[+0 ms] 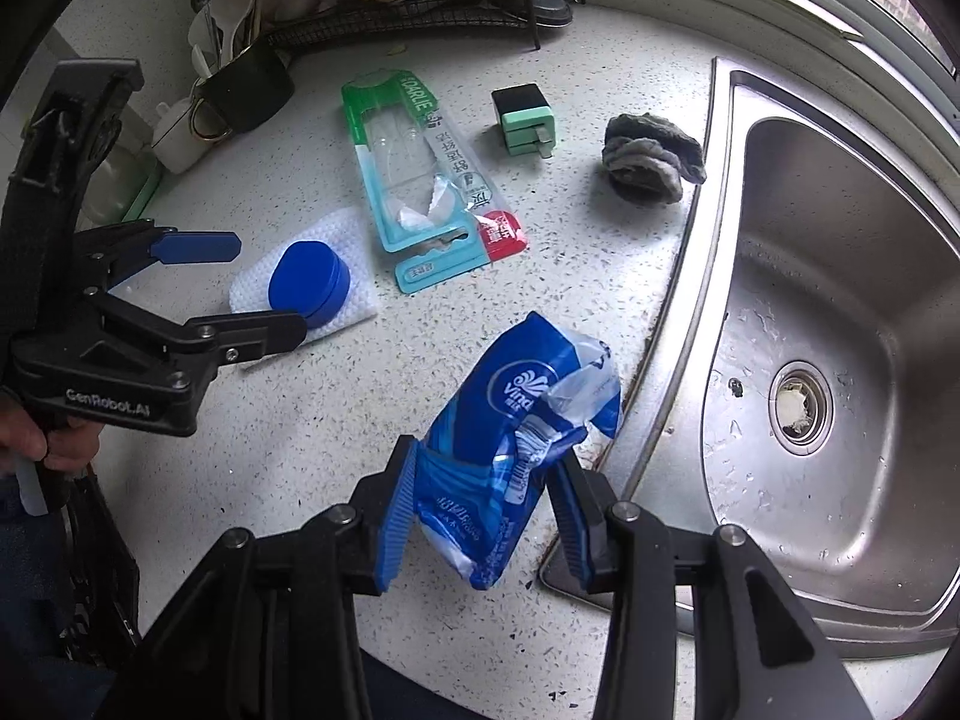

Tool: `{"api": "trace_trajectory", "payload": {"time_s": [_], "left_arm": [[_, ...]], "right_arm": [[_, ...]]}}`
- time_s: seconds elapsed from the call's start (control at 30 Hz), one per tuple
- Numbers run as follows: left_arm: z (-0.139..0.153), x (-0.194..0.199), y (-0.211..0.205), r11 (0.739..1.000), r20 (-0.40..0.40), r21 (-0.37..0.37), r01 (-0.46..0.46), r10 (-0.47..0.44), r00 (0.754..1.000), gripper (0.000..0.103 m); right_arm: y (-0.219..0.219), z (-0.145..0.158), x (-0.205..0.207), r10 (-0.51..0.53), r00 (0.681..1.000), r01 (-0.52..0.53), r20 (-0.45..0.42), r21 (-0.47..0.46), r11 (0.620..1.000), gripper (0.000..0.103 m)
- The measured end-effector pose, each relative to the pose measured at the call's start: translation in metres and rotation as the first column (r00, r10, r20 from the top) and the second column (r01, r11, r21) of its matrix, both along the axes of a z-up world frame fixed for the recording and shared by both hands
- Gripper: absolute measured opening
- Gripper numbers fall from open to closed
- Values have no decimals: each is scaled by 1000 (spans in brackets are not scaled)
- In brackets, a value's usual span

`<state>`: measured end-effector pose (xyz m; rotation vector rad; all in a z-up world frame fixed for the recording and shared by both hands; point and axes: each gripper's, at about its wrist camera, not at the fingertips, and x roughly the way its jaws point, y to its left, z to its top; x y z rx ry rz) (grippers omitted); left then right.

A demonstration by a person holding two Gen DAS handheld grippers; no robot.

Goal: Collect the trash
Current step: 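Lower the left tool onto the blue round lid and close it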

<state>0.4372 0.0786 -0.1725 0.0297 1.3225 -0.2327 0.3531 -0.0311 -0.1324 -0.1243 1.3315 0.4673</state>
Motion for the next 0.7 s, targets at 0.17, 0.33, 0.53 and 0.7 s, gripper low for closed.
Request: {"api": "trace_trajectory", "payload": {"time_s": [0.17,0.33,0.53,0.7], "left_arm": [[-14,12,-1,1000,-28,3,6,-6,1000,81],[-19,16,2,1000,-13,-5,2,-2,1000,72],[-15,11,8,999,-8,-40,-22,21,1000,48],[0,1,12,998,13,-45,-31,32,999,47]], "right_arm": [[-5,-4,6,-31,999,31,-17,9,999,40],[-6,-8,9,-39,999,39,-30,15,999,40],[-5,-7,9,-21,999,21,-30,16,1000,40],[-8,0,10,-17,1000,17,-12,17,1000,40]]}}
